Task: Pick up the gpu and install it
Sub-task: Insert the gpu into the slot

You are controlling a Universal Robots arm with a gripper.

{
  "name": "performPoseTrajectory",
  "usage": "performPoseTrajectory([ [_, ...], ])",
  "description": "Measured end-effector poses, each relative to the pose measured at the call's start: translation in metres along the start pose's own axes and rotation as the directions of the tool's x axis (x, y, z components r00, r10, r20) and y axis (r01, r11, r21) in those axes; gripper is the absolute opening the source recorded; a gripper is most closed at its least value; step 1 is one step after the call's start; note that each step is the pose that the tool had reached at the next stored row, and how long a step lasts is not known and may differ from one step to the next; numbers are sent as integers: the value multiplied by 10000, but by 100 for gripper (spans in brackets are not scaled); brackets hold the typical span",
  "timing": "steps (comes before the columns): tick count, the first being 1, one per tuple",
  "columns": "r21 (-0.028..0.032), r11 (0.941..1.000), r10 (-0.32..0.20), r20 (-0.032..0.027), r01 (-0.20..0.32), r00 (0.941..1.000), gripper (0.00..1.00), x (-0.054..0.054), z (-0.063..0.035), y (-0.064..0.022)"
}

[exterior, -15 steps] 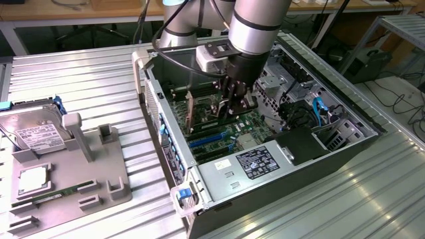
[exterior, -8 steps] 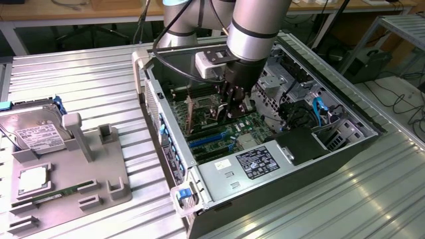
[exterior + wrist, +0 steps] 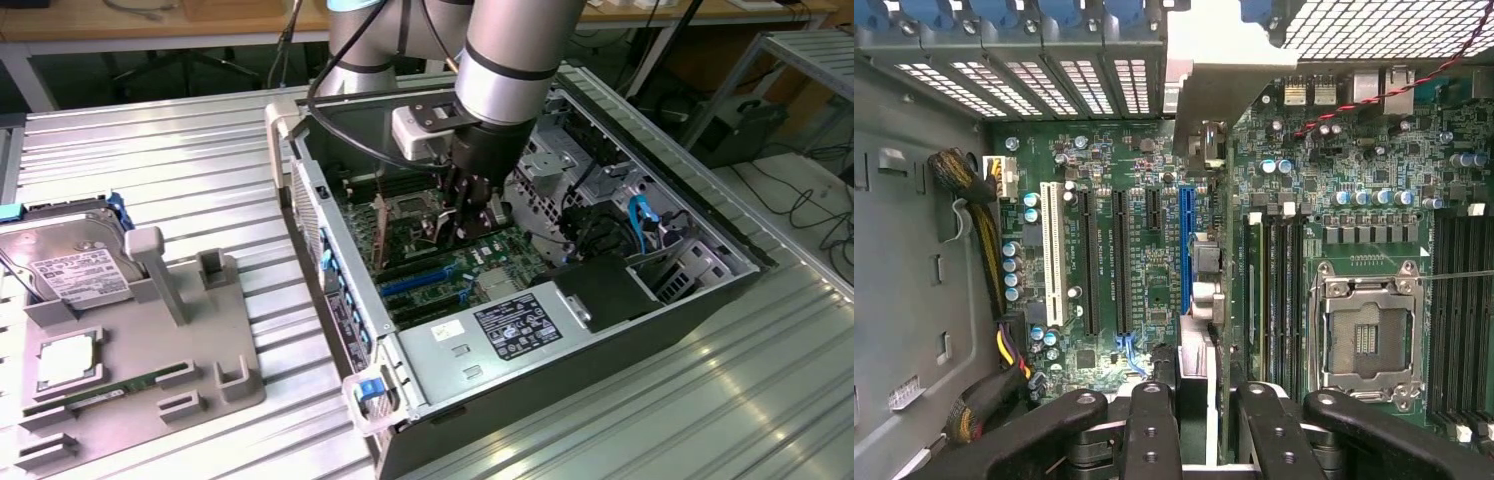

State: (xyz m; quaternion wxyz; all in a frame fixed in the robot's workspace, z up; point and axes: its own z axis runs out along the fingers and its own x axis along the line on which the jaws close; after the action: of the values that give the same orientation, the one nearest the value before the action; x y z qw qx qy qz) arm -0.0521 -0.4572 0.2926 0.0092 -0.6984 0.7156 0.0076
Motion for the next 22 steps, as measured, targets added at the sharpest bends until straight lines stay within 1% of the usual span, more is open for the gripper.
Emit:
performPoseTrajectory([
  [4,0,10000,0,0,0,10000,28,0,0,1],
  [8,-2,10000,0,1,0,10000,28,1,20,10],
  [15,-39,10000,2,-1,-2,10000,28,4,118,42],
  [18,-40,10000,1,-2,-1,10000,28,5,125,67],
  [22,-40,10000,0,-1,0,10000,28,5,126,70],
])
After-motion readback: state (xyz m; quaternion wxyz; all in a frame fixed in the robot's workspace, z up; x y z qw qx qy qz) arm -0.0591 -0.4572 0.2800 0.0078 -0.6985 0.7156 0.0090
